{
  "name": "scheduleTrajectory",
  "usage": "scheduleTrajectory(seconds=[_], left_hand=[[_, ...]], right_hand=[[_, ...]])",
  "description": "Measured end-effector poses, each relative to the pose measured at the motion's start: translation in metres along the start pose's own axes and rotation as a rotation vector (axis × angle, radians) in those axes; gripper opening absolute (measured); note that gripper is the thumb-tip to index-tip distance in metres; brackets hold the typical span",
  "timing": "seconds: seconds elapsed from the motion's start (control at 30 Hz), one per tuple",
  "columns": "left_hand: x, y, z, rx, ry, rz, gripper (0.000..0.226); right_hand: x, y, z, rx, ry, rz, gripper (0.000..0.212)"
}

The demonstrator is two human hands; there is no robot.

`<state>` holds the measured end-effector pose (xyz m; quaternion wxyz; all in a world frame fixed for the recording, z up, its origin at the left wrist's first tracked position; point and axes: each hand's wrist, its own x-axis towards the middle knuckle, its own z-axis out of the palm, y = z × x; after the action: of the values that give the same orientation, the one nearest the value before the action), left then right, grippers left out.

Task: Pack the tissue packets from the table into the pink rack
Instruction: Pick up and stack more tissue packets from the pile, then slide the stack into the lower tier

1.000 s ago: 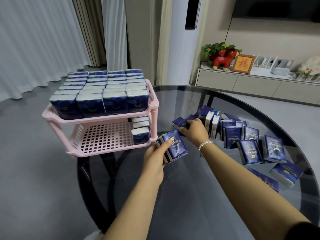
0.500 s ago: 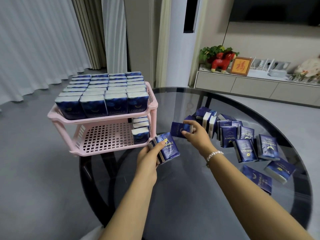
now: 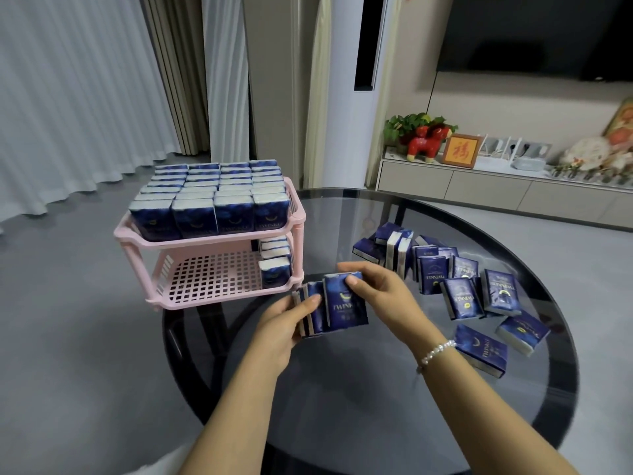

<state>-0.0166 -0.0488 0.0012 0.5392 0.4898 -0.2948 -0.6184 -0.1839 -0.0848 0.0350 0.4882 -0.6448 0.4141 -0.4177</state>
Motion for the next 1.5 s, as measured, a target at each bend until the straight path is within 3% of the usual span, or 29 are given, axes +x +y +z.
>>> scheduleTrajectory(seconds=[0.2,0.33,0.4,0.5,0.57,0.63,0.8,0.97,1.2,1.37,1.5], left_hand=[[-0.014,0.003,-0.009,0.002,-0.099,0.026,0.047],[-0.020,0.001,-0.018,0.072,-0.109,0.050,0.058],[-0.021,-0.001,-0.026,0.111,-0.085,0.081,0.055],[-0.025,0.001,-0.039,0.171,-0.107,0.139,0.058],[-0.027,0.002,-0.049,0.246,-0.160,0.146,0.076],[-0.027,0.003,-0.059,0.353,-0.198,0.118,0.096],[-0.034,0.005,-0.073,0.733,-0.218,0.101,0.109],[-0.035,0.002,-0.073,0.860,-0.193,0.151,0.128],[-0.024,-0.008,-0.076,0.975,-0.195,0.149,0.129],[-0.016,-0.003,-0.077,0.830,-0.145,0.209,0.106],[-0.007,0.007,-0.087,0.654,-0.082,0.169,0.113]], right_hand=[[-0.006,0.009,0.028,-0.106,0.119,-0.014,0.016],[-0.009,0.005,0.039,-0.127,0.079,-0.069,0.019],[-0.008,0.001,0.039,-0.085,-0.030,-0.020,0.028],[-0.001,0.004,0.032,0.272,-0.407,0.227,0.058],[0.005,0.010,0.028,0.350,-0.630,0.324,0.082],[0.009,0.015,0.032,0.232,-0.723,0.314,0.094],[0.007,0.024,0.046,-0.113,-0.628,0.168,0.097],[0.004,0.028,0.045,-0.144,-0.628,0.102,0.096],[0.005,0.027,0.046,-0.150,-0.620,0.102,0.087],[0.011,0.021,0.048,-0.082,-0.604,0.138,0.074],[0.022,0.013,0.056,-0.034,-0.592,0.140,0.073]])
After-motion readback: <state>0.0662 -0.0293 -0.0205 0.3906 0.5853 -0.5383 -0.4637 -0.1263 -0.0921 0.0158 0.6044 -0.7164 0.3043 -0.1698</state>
